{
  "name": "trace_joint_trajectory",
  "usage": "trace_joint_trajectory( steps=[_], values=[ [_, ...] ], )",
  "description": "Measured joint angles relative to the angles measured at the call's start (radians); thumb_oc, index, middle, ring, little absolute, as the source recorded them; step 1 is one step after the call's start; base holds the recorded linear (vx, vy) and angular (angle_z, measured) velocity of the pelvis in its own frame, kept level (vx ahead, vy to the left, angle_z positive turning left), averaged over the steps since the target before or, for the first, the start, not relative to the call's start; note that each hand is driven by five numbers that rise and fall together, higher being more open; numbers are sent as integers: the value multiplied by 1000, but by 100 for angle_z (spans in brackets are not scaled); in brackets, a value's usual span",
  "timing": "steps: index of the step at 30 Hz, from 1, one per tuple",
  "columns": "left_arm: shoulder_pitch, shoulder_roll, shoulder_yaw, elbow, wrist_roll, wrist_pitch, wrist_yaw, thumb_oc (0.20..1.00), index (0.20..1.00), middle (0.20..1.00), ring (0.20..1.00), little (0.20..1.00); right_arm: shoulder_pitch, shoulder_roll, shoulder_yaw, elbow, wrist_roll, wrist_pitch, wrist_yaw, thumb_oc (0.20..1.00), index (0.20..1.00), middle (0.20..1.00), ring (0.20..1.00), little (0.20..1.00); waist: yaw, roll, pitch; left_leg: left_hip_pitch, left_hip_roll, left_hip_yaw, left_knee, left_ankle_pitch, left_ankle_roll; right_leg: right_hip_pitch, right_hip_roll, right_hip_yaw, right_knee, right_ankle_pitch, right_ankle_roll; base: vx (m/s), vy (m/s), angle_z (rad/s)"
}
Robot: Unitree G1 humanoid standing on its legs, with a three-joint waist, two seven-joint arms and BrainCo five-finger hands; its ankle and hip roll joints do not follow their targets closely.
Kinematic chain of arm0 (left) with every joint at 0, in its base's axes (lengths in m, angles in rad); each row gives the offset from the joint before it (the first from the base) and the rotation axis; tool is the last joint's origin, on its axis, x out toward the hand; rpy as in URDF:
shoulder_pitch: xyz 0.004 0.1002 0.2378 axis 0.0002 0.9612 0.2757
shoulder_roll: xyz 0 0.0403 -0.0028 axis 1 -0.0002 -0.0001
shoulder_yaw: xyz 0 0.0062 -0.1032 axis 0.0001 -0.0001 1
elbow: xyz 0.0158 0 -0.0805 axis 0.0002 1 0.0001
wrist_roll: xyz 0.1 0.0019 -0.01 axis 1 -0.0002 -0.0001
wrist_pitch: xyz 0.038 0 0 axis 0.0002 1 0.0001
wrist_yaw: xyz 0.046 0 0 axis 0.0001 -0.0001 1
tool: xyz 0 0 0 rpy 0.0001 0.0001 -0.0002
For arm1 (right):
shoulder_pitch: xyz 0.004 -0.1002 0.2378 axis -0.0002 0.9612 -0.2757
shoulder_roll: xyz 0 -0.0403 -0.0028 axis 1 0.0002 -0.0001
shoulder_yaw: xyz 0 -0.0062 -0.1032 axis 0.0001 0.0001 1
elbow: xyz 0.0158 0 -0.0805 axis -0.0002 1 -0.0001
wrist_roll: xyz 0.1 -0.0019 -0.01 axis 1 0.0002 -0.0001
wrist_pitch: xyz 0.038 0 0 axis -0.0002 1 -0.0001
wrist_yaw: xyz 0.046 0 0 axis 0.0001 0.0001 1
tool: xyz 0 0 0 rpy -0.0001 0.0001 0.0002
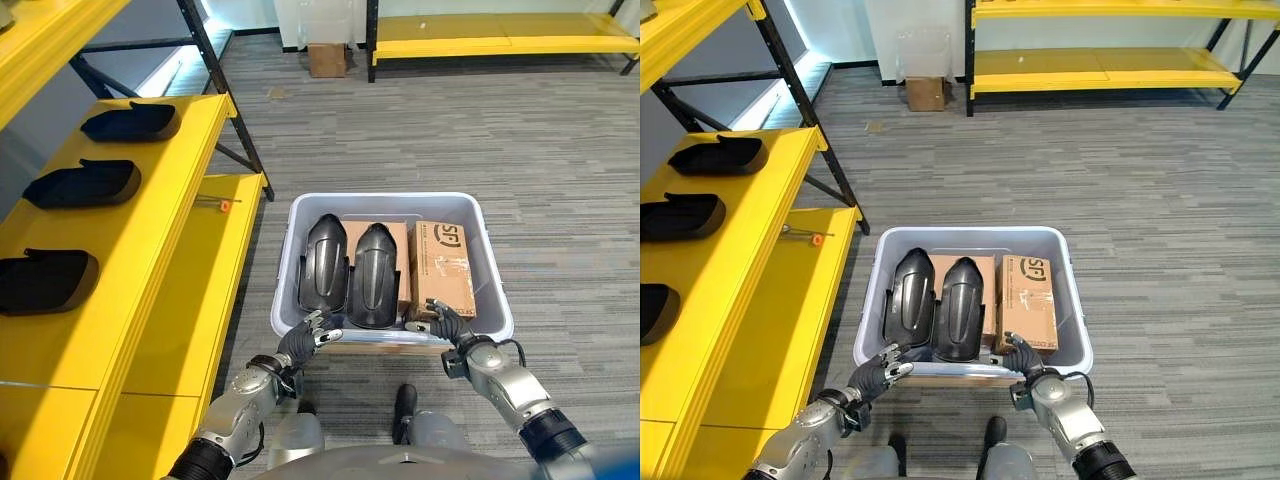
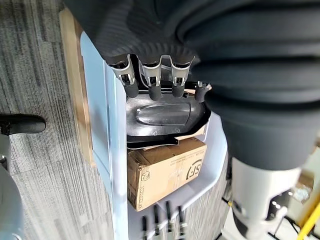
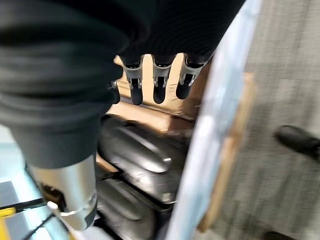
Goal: Move parts from the plastic box to the shelf.
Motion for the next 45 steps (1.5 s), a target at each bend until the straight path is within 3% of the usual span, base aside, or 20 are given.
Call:
trace_joint_trajectory(
  steps=[1, 4, 8, 13, 17, 23, 25, 27, 30, 32, 35, 38, 39, 45],
  values=[
    [-12, 7, 1, 7, 0, 7, -2, 1000, 1000, 1000, 1000, 1000, -9, 8, -3, 4, 0, -3, -3, 1000, 1000, 1000, 1000, 1000, -8, -6, 3, 15, -16, 6, -30, -2, -17, -13, -19, 9, 21, -1, 14, 51, 244, -20],
    [-22, 43, -1, 12, 0, 14, -3, 1000, 1000, 1000, 1000, 1000, 11, 46, -1, 39, 9, -4, -2, 1000, 1000, 1000, 1000, 1000, -9, -68, -12, 22, -72, 23, -61, 11, 9, -19, -63, 39, 11, 16, 45, 111, 238, -6],
    [20, 98, 24, 9, 28, 18, 14, 1000, 1000, 1000, 1000, 1000, 14, 138, 3, 94, 19, -28, -3, 1000, 1000, 1000, 1000, 1000, 13, -108, -42, 47, -88, 28, -64, 1, 15, 19, -81, 40, -28, 37, 70, 87, 51, 3],
    [92, 116, 75, -48, 49, 13, -16, 1000, 1000, 1000, 1000, 1000, -11, 136, -6, 91, 22, -58, -70, 1000, 1000, 1000, 1000, 1000, 73, -122, -50, 39, -65, 7, -62, -3, 2, 35, -54, 22, -61, 41, 71, 13, -37, 11],
    [97, 128, 73, -78, 47, 13, -28, 1000, 1000, 1000, 1000, 1000, -36, 130, -16, 105, 22, -82, -103, 1000, 1000, 1000, 1000, 1000, 79, -135, -44, 20, -45, -6, -61, -1, -14, 35, -37, 1, -76, 43, 65, -5, -57, 11],
    [41, 182, 73, -174, 27, 41, -31, 1000, 1000, 1000, 1000, 1000, -115, 113, -91, 226, 50, -140, -149, 1000, 1000, 1000, 1000, 1000, 117, -188, 9, -61, 17, -32, -11, -5, -53, 3, 19, -16, -87, 47, 45, -79, -127, 7],
    [15, 194, 70, -173, 19, 72, -31, 1000, 1000, 1000, 1000, 1000, -155, 85, -92, 230, 54, -157, -150, 1000, 1000, 1000, 1000, 1000, 126, -188, 27, -101, 30, -38, 11, -5, -62, -23, 32, -26, -88, 57, 32, -167, -69, 0],
    [-28, 216, 71, -167, -3, 91, -30, 1000, 1000, 1000, 1000, 1000, -261, 40, -102, 253, 71, -182, -155, 1000, 1000, 1000, 1000, 1000, 129, -179, 84, -158, 43, -53, 47, -1, -71, -60, 47, -29, -88, 74, 9, -163, -33, 4],
    [-82, 221, 74, -167, -19, 100, -25, 1000, 1000, 1000, 1000, 1000, -398, -20, -160, 262, 105, -213, -182, 1000, 1000, 1000, 1000, 1000, 137, -137, 178, -209, 51, -66, 80, 9, -82, -95, 56, -40, -90, 98, -14, -179, 12, 6],
    [-104, 220, 71, -168, -51, 101, -20, 1000, 1000, 1000, 1000, 1000, -466, -70, -175, 268, 135, -217, -192, 1000, 1000, 1000, 1000, 1000, 135, -103, 212, -253, 49, -80, 99, 11, -82, -124, 55, -49, -89, 108, -19, -159, 54, 11],
    [-140, 218, 71, -166, -86, 100, 19, 1000, 1000, 1000, 1000, 1000, -539, -79, -202, 299, 152, -223, -208, 1000, 1000, 1000, 1000, 1000, 135, -77, 268, -287, 47, -82, 117, 18, -81, -154, 53, -49, -84, 119, -23, -153, 69, 0],
    [-155, 206, 71, -166, -119, 96, 42, 1000, 1000, 1000, 1000, 1000, -533, -74, -197, 303, 168, -225, -207, 1000, 1000, 1000, 1000, 1000, 137, -61, 278, -339, 40, -82, 130, 22, -78, -208, 44, -46, -66, 121, -23, -169, 76, 0],
    [-160, 196, 71, -166, -130, 88, 43, 1000, 1000, 1000, 1000, 1000, -516, -75, -197, 303, 167, -232, -200, 1000, 1000, 1000, 1000, 1000, 139, -41, 300, -340, 30, -80, 125, 26, -73, -215, 33, -43, -61, 122, -23, -176, 69, 1],
    [-158, 198, 73, -166, -144, 45, 64, 1000, 1000, 1000, 1000, 1000, -546, -79, -196, 270, 167, -260, -186, 1000, 1000, 1000, 1000, 1000, 140, -37, 302, -353, 21, -77, 102, 40, -70, -239, 24, -41, -62, 124, -21, -77, 32, 1]
  ],
)
